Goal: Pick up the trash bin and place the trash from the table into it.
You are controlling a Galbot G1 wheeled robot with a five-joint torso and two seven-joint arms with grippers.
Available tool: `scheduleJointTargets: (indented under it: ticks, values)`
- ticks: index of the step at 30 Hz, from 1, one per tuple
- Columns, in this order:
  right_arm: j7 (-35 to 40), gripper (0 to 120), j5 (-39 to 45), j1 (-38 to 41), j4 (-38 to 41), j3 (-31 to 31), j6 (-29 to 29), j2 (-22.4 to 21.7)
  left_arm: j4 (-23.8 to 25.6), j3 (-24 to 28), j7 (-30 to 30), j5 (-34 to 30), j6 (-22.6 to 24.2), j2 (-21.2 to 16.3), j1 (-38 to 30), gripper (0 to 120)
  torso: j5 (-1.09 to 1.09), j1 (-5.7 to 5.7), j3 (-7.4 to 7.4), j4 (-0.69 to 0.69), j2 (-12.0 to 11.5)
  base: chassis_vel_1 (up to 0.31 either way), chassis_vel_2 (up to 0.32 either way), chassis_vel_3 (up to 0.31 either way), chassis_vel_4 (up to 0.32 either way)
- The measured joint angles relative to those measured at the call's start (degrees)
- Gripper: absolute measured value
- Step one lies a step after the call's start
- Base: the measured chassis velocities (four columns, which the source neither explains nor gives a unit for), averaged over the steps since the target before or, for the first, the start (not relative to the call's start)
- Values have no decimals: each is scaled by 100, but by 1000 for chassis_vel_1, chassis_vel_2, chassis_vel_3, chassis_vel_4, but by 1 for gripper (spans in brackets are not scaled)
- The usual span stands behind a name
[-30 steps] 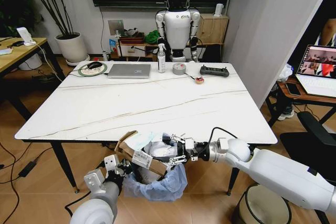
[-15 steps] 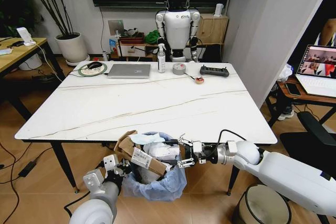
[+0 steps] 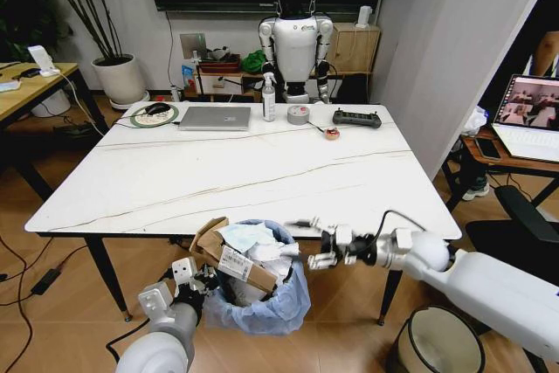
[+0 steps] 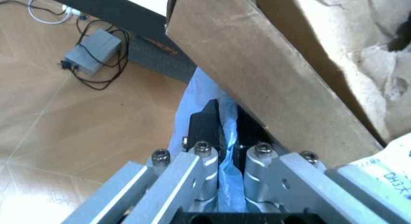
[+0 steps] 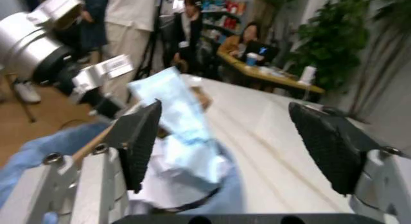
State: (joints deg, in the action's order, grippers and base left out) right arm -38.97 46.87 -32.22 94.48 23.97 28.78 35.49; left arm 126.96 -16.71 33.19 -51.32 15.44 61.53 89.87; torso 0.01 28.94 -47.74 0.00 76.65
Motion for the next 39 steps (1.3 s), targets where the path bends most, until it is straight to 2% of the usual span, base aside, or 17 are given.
scheduleJointTargets:
  ticks: [3, 4, 7, 11, 12, 16, 18, 23, 26, 34, 39]
  values:
    - [460, 89, 140, 1, -116, -299, -32, -50, 79, -64, -19, 132, -18, 49, 163, 0, 0, 0, 0, 1, 0, 0, 0, 0, 0]
    - [460, 89, 140, 1, -116, -299, -32, -50, 79, -64, -19, 132, -18, 49, 163, 0, 0, 0, 0, 1, 0, 0, 0, 0, 0]
    - [1213, 98, 223, -69, -235, -566, -191, -141, 157, -160, -18, 219, -37, 88, 282, 0, 0, 0, 0, 4, 0, 0, 0, 0, 0]
    - [2451, 100, 56, -609, -186, -1282, -501, -354, 177, -170, 11, 214, -40, 47, 243, 0, -2, 0, 0, 2, 0, 0, 0, 0, 0]
    - [2451, 100, 56, -609, -186, -1282, -501, -354, 177, -170, 11, 214, -40, 47, 243, 0, -2, 0, 0, 2, 0, 0, 0, 0, 0]
    - [3392, 100, -209, -1329, -201, -2013, -629, -476, 177, -159, 15, 200, -40, -14, 233, 0, 2, 0, 0, 0, 0, 0, 0, 0, 0]
    - [3470, 100, -247, -1462, -222, -2152, -635, -502, 177, -159, 16, 197, -40, -27, 234, 0, 2, 0, 0, -1, 0, 0, 0, 0, 0]
    - [3527, 100, -144, -2198, -221, -2979, -713, -490, 177, -192, 17, 175, -46, -77, 248, 0, 1, 0, 0, 0, 0, 0, 0, 0, 0]
    - [3503, 100, -128, -2380, -225, -3219, -724, -454, 157, -191, 17, 160, -46, -81, 234, 0, -3, 0, 0, 1, 0, 0, 0, 0, 0]
    - [3381, 100, -157, -3315, -337, -4400, -832, -313, 92, -183, 41, 49, -46, -132, 155, 0, -1, 0, 0, 0, 0, 0, 0, 0, 0]
    - [3472, 100, -224, -3845, -150, -4954, -1044, -44, 69, -186, 47, 9, -46, -134, 115, 0, 2, 0, 0, 1, 0, 0, 0, 0, 0]
